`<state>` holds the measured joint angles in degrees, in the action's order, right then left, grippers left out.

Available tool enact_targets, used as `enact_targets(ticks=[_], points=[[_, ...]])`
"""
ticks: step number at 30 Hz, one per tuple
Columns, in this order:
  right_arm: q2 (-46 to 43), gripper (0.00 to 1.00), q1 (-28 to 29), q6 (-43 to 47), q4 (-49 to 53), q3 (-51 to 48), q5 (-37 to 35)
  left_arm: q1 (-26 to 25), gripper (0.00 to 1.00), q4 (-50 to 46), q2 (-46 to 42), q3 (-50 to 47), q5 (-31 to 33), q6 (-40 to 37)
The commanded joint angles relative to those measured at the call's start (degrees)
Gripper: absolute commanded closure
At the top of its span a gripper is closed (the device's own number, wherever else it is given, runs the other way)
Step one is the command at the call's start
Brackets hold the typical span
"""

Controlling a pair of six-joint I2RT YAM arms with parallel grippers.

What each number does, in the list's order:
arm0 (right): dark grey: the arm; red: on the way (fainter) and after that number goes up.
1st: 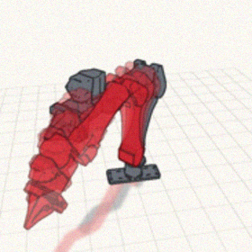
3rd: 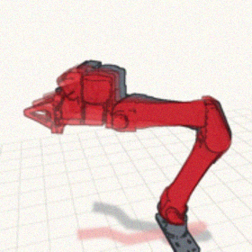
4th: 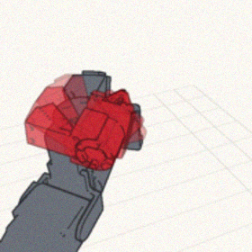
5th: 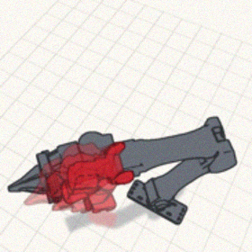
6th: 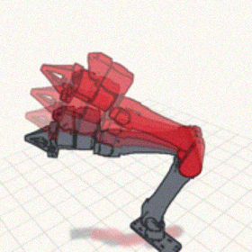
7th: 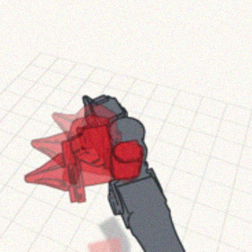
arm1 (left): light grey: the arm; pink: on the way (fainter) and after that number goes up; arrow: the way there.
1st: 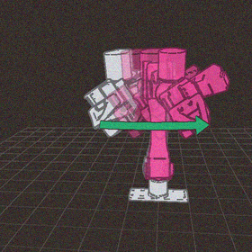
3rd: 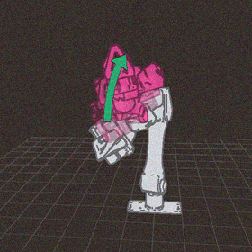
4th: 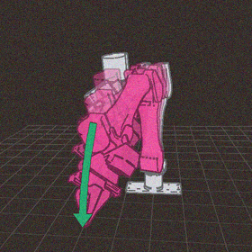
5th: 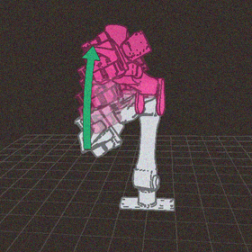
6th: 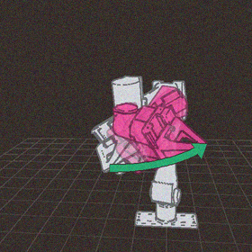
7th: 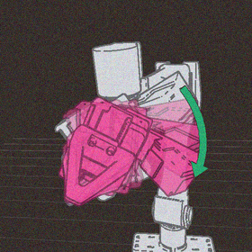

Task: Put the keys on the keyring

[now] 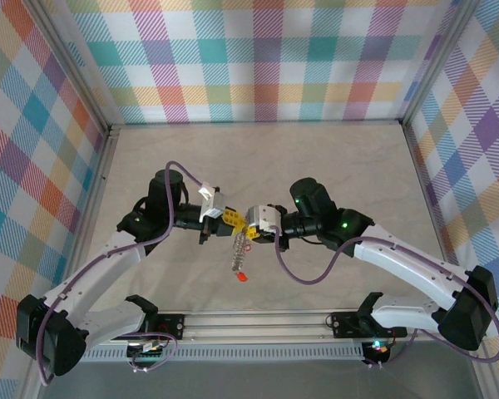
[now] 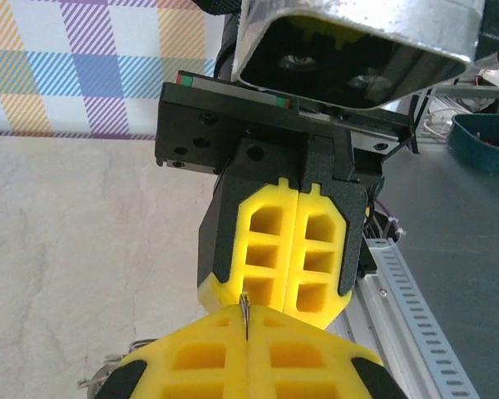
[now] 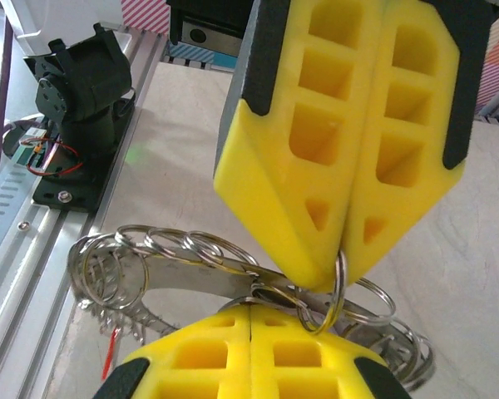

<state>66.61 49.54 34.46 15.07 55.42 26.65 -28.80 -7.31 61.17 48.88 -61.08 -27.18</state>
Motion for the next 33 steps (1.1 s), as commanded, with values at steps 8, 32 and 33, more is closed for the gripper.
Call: enact_targets(ticks=[8,32,33], points=[[-1.3,0.83,0.1,-2.3,-8.4,-3.0,0.2,-0.8,1.00,5.6,0.2,-1.3,-2.2,2.0],[-9.0,0.70,-1.4,-7.5,-11.8,-10.7,-3.2,-0.7,1.00,2.4,-0.5,-1.0,-1.8,-0.2],[-9.2,0.70,-1.4,-7.8,-11.7,-11.1,-3.3,-0.7,1.00,2.4,-0.6,-0.9,-1.8,-0.1]])
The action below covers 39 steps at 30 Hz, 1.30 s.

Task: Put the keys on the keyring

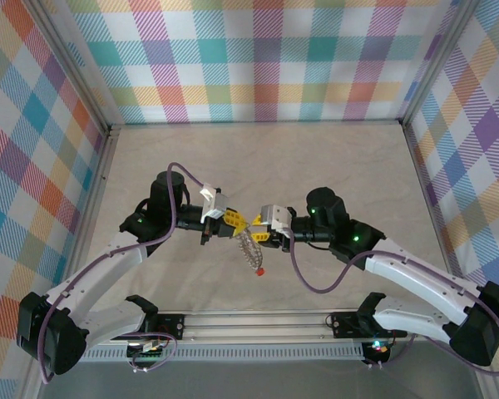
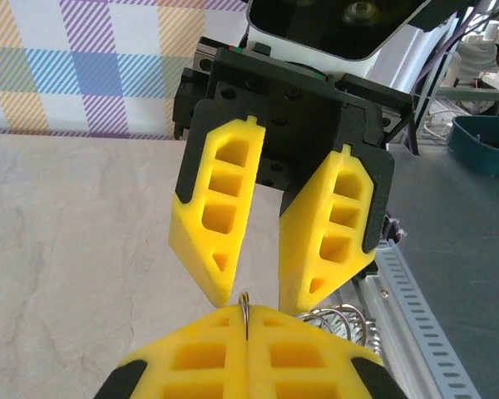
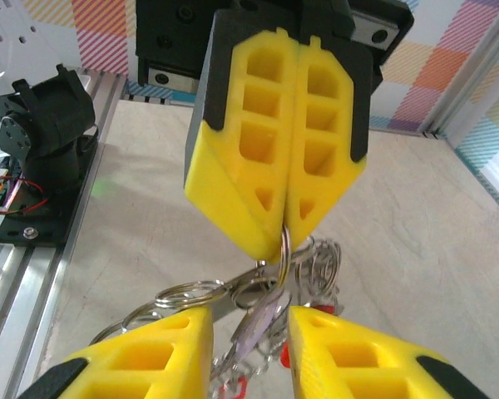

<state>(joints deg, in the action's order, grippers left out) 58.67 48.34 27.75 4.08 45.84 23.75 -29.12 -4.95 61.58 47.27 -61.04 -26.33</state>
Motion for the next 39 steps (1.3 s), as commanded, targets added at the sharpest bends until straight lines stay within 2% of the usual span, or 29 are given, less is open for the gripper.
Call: enact_targets(ticks=[1,8,16,29,33,39], points=[[-1.4,0.69,-0.2,-1.3,-0.7,-1.8,-0.4,-0.4,1.00,-0.1,-1.1,0.8,-2.0,-1.2],[0.2,0.73,-0.1,-4.5,-3.9,-3.2,0.1,-0.4,1.00,-2.0,-0.6,2.2,-2.2,-2.6],[2.6,0.67,0.8,-7.8,-9.7,-5.7,-0.8,-0.4,1.00,-2.0,-1.2,1.7,-1.6,-2.1],[6.4,0.66,4.0,-10.8,-20.1,-8.0,-7.1,-0.4,1.00,-1.2,-0.2,2.2,1.3,-0.6],[5.8,0.75,4.3,-10.4,-20.8,-8.5,-10.4,-0.4,1.00,-0.4,0.2,2.0,2.3,0.1],[4.9,0.94,4.3,-9.1,-19.2,-8.7,-11.1,-0.4,1.00,-0.6,0.5,2.1,2.7,0.4]])
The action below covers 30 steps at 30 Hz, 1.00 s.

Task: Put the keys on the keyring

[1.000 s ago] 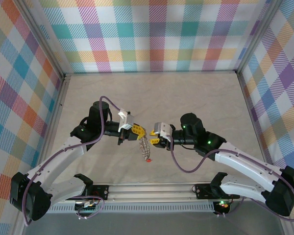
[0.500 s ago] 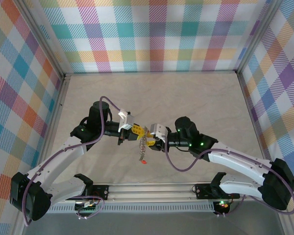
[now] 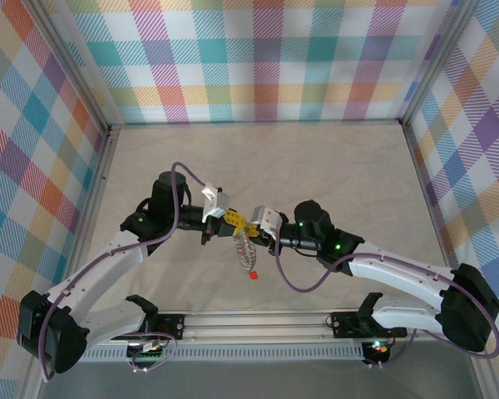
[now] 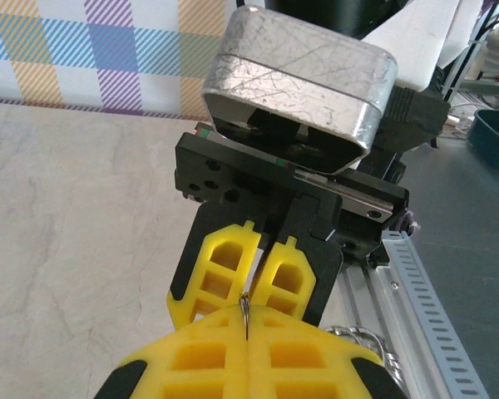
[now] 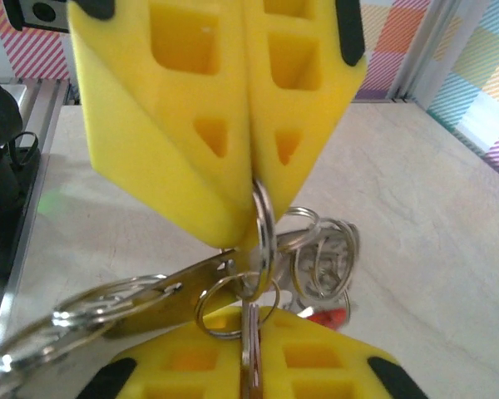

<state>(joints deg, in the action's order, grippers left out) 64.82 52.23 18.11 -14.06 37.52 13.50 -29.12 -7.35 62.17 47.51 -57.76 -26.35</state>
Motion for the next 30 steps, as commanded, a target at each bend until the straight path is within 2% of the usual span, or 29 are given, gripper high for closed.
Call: enact_targets(ticks=[1,4,19,30], points=[[-1.6,0.95,0.5,0.9,-0.7,-0.5,-1.0,-0.4,1.00,1.6,0.1,2.0,-0.4,0.4],[-2.6,1.00,0.5,2.3,1.0,-0.2,-1.3,-0.4,1.00,1.6,0.1,2.0,0.2,0.4],[-4.2,1.00,0.4,8.9,12.2,6.5,-1.6,-0.4,1.00,0.7,0.8,1.9,-0.2,-0.3],[-3.6,1.00,0.2,16.2,24.5,13.7,-3.7,-0.3,1.00,-2.2,0.1,2.0,0.4,-2.6]])
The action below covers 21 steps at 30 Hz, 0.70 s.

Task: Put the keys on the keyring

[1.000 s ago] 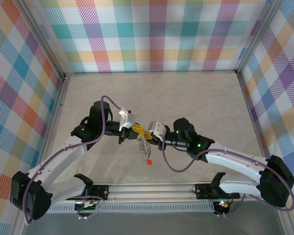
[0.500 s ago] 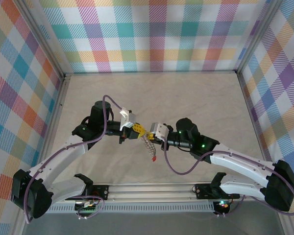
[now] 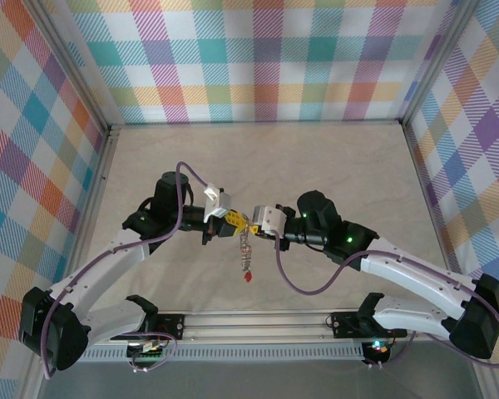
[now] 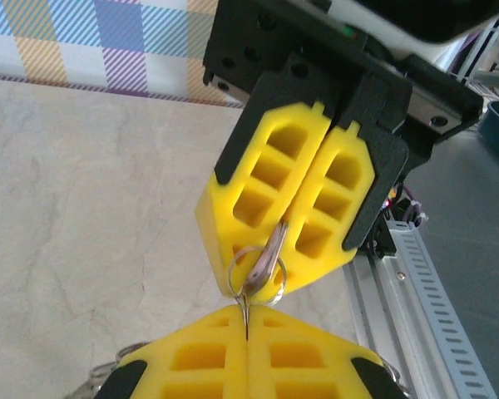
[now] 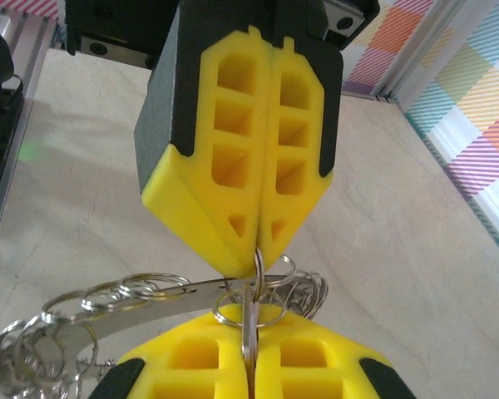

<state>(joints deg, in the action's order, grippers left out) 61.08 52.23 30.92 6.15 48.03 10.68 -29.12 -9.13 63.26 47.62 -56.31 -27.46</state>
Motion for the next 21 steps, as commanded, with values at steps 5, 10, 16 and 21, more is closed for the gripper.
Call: enact_targets(ticks=[5,10,16,21], points=[[1.9,1.00,-0.2,6.9,11.2,7.4,-1.6,-0.3,1.00,-0.9,-1.2,1.8,-0.8,-2.2],[5.9,1.00,-0.2,14.7,20.8,14.1,-5.1,-0.3,1.00,-2.3,-0.9,1.7,0.3,-3.2],[9.5,1.00,-0.2,21.3,27.6,21.6,-7.2,-0.3,1.00,0.5,-2.2,0.3,4.2,-1.5],[11.8,1.00,-0.2,25.5,34.0,26.2,-8.3,-0.2,1.00,0.3,-2.1,0.5,7.3,-0.7]])
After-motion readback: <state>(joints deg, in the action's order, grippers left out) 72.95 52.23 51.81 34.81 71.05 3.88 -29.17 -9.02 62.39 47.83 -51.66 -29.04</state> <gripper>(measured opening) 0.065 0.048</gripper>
